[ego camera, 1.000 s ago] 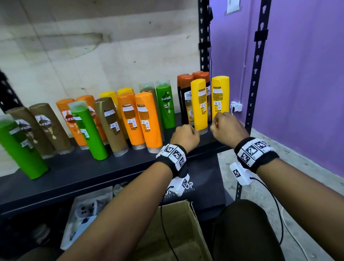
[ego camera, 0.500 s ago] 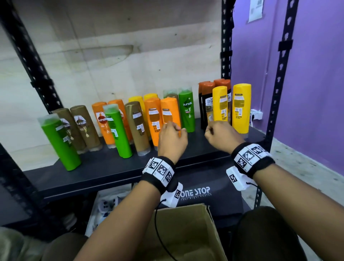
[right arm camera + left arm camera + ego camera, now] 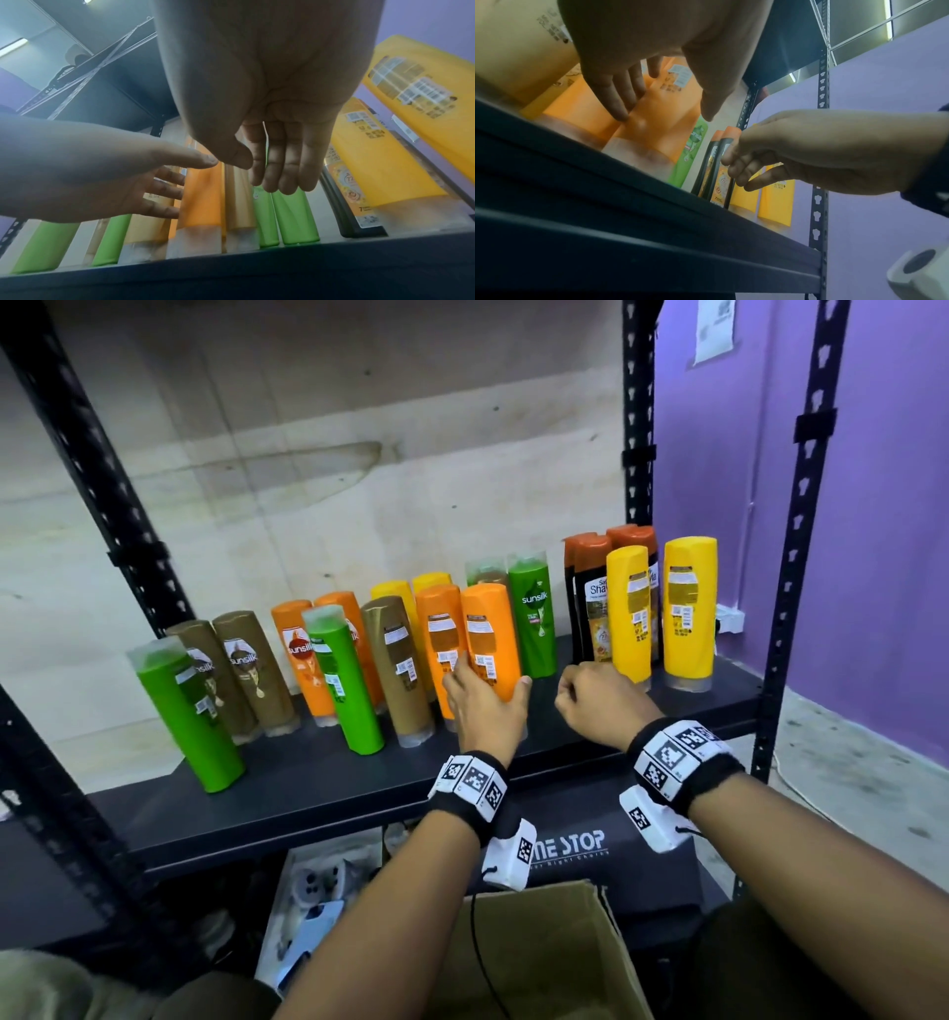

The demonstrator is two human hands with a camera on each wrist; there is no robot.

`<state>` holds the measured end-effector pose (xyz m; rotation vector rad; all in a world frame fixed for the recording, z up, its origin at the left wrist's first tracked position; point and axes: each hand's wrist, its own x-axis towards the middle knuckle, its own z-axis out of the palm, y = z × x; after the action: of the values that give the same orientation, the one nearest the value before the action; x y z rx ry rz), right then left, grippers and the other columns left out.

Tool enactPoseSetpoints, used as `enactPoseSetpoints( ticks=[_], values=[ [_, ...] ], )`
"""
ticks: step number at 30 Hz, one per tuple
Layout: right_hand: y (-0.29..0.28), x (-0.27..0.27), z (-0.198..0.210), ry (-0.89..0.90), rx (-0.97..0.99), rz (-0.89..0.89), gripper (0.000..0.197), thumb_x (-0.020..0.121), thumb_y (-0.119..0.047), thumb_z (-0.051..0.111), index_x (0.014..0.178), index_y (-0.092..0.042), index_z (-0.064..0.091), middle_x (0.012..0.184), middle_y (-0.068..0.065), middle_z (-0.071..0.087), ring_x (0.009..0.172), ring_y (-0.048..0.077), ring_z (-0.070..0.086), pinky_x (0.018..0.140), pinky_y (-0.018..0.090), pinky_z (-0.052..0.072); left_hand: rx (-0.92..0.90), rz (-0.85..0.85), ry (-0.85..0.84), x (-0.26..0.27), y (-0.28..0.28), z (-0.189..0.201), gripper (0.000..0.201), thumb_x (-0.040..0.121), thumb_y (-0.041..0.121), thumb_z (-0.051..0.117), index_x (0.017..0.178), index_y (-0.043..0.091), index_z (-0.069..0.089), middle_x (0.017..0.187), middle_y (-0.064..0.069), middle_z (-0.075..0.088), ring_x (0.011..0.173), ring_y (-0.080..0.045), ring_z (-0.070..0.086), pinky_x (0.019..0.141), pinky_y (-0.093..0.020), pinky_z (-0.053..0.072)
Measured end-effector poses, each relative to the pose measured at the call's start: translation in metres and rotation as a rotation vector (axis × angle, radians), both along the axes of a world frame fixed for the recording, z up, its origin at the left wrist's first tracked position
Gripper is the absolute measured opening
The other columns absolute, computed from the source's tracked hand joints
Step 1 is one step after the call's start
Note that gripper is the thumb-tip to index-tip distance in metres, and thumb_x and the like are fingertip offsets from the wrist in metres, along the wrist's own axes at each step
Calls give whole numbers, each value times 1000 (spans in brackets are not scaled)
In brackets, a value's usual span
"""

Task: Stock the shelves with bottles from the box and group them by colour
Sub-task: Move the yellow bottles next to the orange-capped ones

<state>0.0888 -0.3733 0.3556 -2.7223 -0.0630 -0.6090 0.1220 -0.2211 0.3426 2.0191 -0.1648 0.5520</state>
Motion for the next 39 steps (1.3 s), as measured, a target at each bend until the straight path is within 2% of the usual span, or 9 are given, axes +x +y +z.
enactPoseSetpoints(
  ticks=[8,11,19,23,26,30,33,36,39],
  values=[
    [6,14,-5,-15,-7,27,18,96,-27,52,96,-14,65,98,6,64,90,26,63,77,43,55,-41,0,-42,6,4,-3,88,85,34,79,153,12,28,148,-11,35,139,-29,37,113,-41,34],
    [8,26,-6,-19,28,24,21,97,-33,53,106,-16,62,106,6,61,94,25,61,79,43,55,-46,18,-71,8,10,-8,87,85,34,78,153,11,28,145,-12,35,136,-31,40,113,-45,38],
    [19,72,9,67,248,73,72,97,-49,59,154,-13,32,147,13,51,131,28,54,104,38,47,-62,38,-134,8,34,-16,86,84,35,79,152,12,31,139,-10,38,132,-29,44,112,-45,40],
    [24,87,12,133,301,112,83,95,-56,58,160,-22,18,149,10,52,129,27,57,100,35,48,-71,49,-148,9,42,-21,84,84,37,79,151,16,33,139,-5,39,130,-23,46,104,-28,39],
    [29,93,9,132,376,124,82,95,-54,60,158,-23,18,145,10,56,123,28,62,96,35,50,-73,41,-151,10,44,-22,84,84,37,79,151,19,33,139,-2,38,129,-21,46,100,-23,36],
    [36,96,5,83,437,78,64,100,-43,58,152,-20,28,138,12,61,118,32,63,97,42,53,-60,45,-138,8,45,-22,83,85,38,79,152,19,32,138,-2,38,129,-23,47,102,-31,42],
    [40,91,1,32,435,56,54,102,-38,53,148,-16,33,127,16,65,110,33,65,88,39,54,-44,52,-135,8,45,-22,84,85,39,78,152,20,31,139,-2,38,130,-24,46,104,-37,44],
    [40,82,-6,-29,498,58,50,101,-35,52,144,-14,37,126,17,63,106,32,64,79,32,46,-29,63,-120,8,46,-21,84,85,40,77,152,22,31,140,-3,38,130,-25,47,102,-39,44],
    [39,72,-12,-59,594,45,48,100,-34,49,143,-16,39,131,16,60,111,32,61,82,31,43,-25,93,-100,8,47,-20,83,86,39,77,153,22,30,140,-5,39,130,-28,47,101,-42,44]
  ],
)
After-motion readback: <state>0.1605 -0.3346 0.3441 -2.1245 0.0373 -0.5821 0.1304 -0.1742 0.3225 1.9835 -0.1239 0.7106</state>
